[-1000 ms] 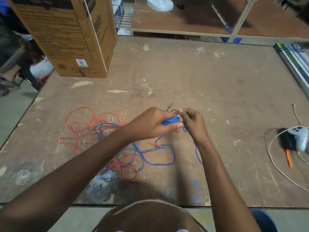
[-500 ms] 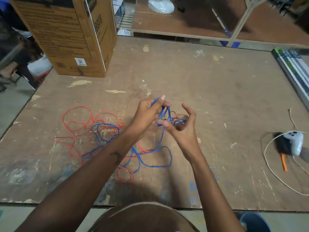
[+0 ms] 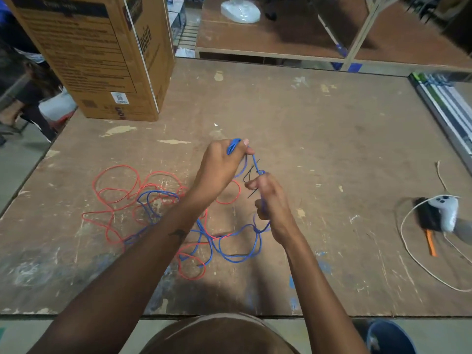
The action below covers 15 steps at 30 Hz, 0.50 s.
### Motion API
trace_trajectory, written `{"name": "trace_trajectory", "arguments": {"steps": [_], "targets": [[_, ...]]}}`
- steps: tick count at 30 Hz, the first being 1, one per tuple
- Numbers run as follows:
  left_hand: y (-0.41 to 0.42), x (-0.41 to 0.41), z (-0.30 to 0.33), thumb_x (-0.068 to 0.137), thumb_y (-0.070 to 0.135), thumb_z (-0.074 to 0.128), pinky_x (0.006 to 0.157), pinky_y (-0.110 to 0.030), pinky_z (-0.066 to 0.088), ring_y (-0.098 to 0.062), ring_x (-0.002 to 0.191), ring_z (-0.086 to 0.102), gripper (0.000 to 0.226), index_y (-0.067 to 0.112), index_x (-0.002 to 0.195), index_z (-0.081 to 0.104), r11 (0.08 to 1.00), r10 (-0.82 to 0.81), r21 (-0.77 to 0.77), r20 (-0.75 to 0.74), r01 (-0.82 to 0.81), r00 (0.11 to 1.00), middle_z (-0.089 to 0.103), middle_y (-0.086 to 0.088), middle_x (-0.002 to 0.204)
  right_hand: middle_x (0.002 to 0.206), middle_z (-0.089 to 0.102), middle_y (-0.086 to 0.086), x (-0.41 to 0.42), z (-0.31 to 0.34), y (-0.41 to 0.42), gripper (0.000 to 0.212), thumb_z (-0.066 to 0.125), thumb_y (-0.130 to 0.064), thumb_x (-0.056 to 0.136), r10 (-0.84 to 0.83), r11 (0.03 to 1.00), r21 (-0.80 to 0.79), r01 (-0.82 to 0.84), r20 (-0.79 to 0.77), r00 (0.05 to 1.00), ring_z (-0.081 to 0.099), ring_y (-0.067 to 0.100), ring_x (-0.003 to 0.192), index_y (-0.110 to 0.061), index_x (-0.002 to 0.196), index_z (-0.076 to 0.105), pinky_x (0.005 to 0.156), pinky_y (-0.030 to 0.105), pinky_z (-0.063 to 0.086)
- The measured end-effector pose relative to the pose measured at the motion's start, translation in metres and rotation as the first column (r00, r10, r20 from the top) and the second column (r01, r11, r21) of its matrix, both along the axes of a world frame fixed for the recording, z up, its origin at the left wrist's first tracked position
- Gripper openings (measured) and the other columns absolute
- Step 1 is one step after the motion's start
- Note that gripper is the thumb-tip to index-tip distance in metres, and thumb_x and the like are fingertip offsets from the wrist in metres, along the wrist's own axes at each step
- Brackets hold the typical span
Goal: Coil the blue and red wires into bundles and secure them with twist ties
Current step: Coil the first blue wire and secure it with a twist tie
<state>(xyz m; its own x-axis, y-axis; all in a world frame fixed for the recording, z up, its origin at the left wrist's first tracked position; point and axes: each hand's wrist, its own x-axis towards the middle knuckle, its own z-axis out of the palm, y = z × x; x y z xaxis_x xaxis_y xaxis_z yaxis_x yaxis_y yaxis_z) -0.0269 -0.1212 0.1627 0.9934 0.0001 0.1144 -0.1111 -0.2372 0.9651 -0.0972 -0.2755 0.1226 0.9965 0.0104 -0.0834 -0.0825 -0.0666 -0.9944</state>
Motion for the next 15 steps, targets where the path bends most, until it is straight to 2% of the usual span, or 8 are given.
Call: {"name": "trace_trajectory", "arguments": {"steps": [2, 3, 5, 7, 10, 12, 14, 15], "targets": [[0.001, 0.000, -0.008, 0.108, 0.042, 0.058, 0.066, -0.025, 0.040, -0.007, 0.063, 0.060, 0.034, 0.024, 0.092, 0.082, 0.961, 0.096, 0.246, 0.122, -0.123, 0.988, 0.061, 0.017, 0.060, 0.103, 0.068, -0.005, 0.000, -0.007, 0.000, 0.035, 0.074, -0.051, 0.097, -0.070, 0.967, -0.232, 0.103, 0.148, 0.986, 0.064, 0.007, 0.091, -0.018, 0.089, 0.072, 0.070, 0.036, 0.048], [0.003, 0.000, -0.012, 0.109, 0.040, 0.057, 0.069, -0.027, 0.041, -0.014, 0.072, 0.067, 0.033, 0.022, 0.093, 0.081, 0.936, 0.111, 0.314, 0.167, -0.160, 0.980, 0.068, 0.016, 0.068, 0.105, 0.066, -0.004, -0.001, -0.011, -0.002, 0.029, 0.073, -0.045, 0.101, -0.085, 0.944, -0.298, 0.144, 0.201, 0.976, 0.064, 0.006, 0.099, -0.021, 0.085, 0.075, 0.075, 0.035, 0.048], [0.007, 0.000, -0.020, 0.109, 0.039, 0.056, 0.075, -0.035, 0.044, -0.031, 0.086, 0.072, 0.033, 0.019, 0.094, 0.078, 0.878, 0.107, 0.429, 0.257, -0.212, 0.961, 0.078, 0.005, 0.086, 0.114, 0.060, -0.006, -0.005, -0.015, -0.003, 0.033, 0.064, -0.041, 0.108, -0.113, 0.883, -0.412, 0.225, 0.280, 0.953, 0.057, 0.003, 0.107, -0.025, 0.082, 0.078, 0.086, 0.031, 0.045], [0.011, -0.001, -0.026, 0.109, 0.045, 0.054, 0.073, -0.041, 0.049, -0.038, 0.086, 0.072, 0.035, 0.019, 0.094, 0.072, 0.790, 0.042, 0.572, 0.309, -0.221, 0.950, 0.078, -0.004, 0.089, 0.124, 0.056, -0.012, -0.011, -0.011, -0.002, 0.043, 0.055, -0.040, 0.112, -0.177, 0.787, -0.511, 0.345, 0.348, 0.921, 0.047, 0.009, 0.117, -0.028, 0.076, 0.075, 0.101, 0.035, 0.039], [0.020, -0.008, -0.031, 0.108, 0.056, 0.047, 0.070, -0.043, 0.048, -0.041, 0.088, 0.069, 0.045, 0.016, 0.094, 0.065, 0.640, -0.128, 0.763, 0.219, -0.088, 0.967, 0.074, -0.010, 0.087, 0.125, 0.059, -0.010, -0.007, 0.001, -0.010, 0.043, 0.053, -0.037, 0.113, -0.299, 0.715, -0.501, 0.488, 0.411, 0.861, 0.050, 0.017, 0.118, -0.026, 0.078, 0.075, 0.105, 0.044, 0.040], [0.026, -0.016, -0.035, 0.107, 0.062, 0.041, 0.068, -0.042, 0.046, -0.041, 0.088, 0.069, 0.051, 0.016, 0.095, 0.061, 0.543, -0.220, 0.839, 0.167, -0.021, 0.961, 0.072, -0.012, 0.088, 0.116, 0.061, -0.004, 0.002, 0.006, -0.027, 0.027, 0.061, -0.034, 0.110, -0.260, 0.689, -0.503, 0.522, 0.500, 0.826, 0.058, 0.013, 0.106, -0.022, 0.093, 0.079, 0.097, 0.045, 0.049], [0.032, -0.024, -0.041, 0.106, 0.064, 0.038, 0.067, -0.041, 0.044, -0.040, 0.089, 0.069, 0.053, 0.016, 0.095, 0.058, 0.414, -0.295, 0.910, 0.110, 0.023, 0.949, 0.072, -0.013, 0.091, 0.103, 0.064, -0.001, 0.012, 0.013, -0.046, 0.014, 0.070, -0.028, 0.106, -0.111, 0.773, -0.501, 0.390, 0.499, 0.860, 0.064, 0.008, 0.091, -0.025, 0.116, 0.077, 0.085, 0.036, 0.054], [0.035, -0.028, -0.043, 0.107, 0.064, 0.037, 0.067, -0.040, 0.042, -0.040, 0.091, 0.069, 0.052, 0.018, 0.095, 0.057, 0.365, -0.324, 0.930, 0.079, 0.047, 0.943, 0.073, -0.013, 0.093, 0.097, 0.064, -0.002, 0.016, 0.015, -0.054, 0.023, 0.072, -0.024, 0.104, -0.001, 0.805, -0.524, 0.278, 0.468, 0.884, 0.065, 0.008, 0.087, -0.028, 0.127, 0.075, 0.082, 0.030, 0.054]]}}
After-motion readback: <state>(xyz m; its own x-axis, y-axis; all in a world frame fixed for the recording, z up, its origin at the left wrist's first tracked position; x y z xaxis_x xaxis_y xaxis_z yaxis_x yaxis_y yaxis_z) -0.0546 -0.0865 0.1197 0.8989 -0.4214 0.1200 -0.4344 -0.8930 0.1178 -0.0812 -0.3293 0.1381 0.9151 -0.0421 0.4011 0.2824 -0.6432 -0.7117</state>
